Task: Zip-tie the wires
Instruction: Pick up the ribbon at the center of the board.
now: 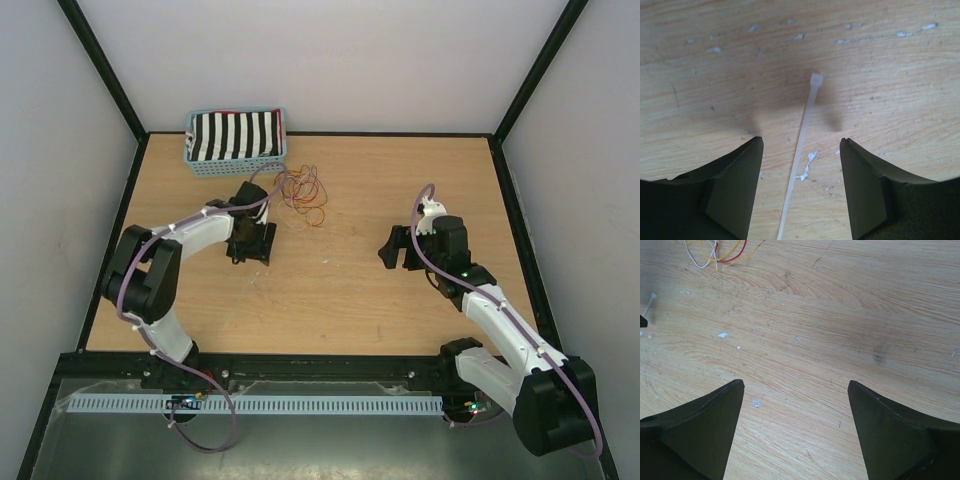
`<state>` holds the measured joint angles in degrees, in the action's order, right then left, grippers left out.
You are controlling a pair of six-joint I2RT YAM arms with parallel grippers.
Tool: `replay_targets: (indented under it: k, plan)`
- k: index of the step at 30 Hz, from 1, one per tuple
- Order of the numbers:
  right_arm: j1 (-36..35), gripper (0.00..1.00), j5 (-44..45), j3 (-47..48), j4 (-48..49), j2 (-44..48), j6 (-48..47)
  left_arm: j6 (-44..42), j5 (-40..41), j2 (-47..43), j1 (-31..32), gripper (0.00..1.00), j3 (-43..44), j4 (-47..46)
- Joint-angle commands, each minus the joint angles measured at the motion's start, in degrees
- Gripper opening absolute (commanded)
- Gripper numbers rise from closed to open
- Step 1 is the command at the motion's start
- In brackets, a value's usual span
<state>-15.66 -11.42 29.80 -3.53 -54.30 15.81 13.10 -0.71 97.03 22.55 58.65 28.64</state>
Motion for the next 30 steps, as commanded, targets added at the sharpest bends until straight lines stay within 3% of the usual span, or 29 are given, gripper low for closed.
replay_targets:
  k: [1, 16, 30]
  plan:
    - [-0.25, 0.96, -0.06, 0.61, -0.95, 0.81, -0.61, -1.66, 2.51, 2.98, 0.48, 0.64, 3.91, 0.66]
    - [-0.25, 0.96, 0.96, 1.06, -0.95, 1.54, -0.76, -3.44, 2.12, 10.73, 1.17, 0.41, 9.33, 0.7]
    - [-0.24, 0.96, 1.5, 0.78, -0.94, 2.08, -0.79, -3.72, 1.28, 12.04, 2.59, 0.03, 8.7, 0.56]
